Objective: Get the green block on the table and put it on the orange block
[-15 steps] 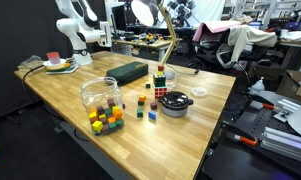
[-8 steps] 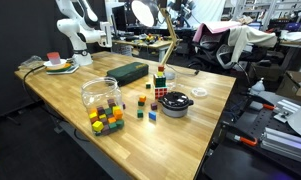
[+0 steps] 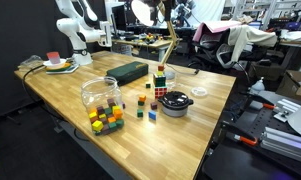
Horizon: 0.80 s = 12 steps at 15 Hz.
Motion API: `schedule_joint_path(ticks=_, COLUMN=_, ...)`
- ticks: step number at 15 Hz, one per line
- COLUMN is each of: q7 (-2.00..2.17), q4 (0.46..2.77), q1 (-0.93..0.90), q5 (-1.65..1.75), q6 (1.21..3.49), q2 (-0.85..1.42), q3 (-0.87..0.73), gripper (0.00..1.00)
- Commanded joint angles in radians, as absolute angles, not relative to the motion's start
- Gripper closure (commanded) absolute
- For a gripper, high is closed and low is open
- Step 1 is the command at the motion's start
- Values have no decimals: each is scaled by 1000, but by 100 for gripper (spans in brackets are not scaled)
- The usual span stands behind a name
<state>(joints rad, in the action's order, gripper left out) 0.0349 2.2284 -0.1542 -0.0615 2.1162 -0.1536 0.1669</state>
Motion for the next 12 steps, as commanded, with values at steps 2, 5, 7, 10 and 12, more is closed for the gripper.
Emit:
schedule_joint_path(ticks=2, q7=81, q4=2210, q1=-159, q5=-51, q6=2122, q2=-118, q3=176, gripper=0)
schedule_joint_path(ticks=5, q7=173, q4=2196, q1=-175, q5=-37, q6=2174, q2=-28, q3=204, gripper=0)
schedule_joint_path(ticks=7, q7=235, q4=2174, q1=-196, q5=-6, q6=2211, q2=53, q3=221, gripper=0)
schedule_joint_path(ticks=10, q7=303, q4=2137, q1=-232, q5=66, q6=2227, q2=154, q3=219, gripper=0)
schedule_joint_path(ticks=12, q7=347, q4=2110, q1=-249, q5=82, q6=2218, q2=203, q3=209, gripper=0)
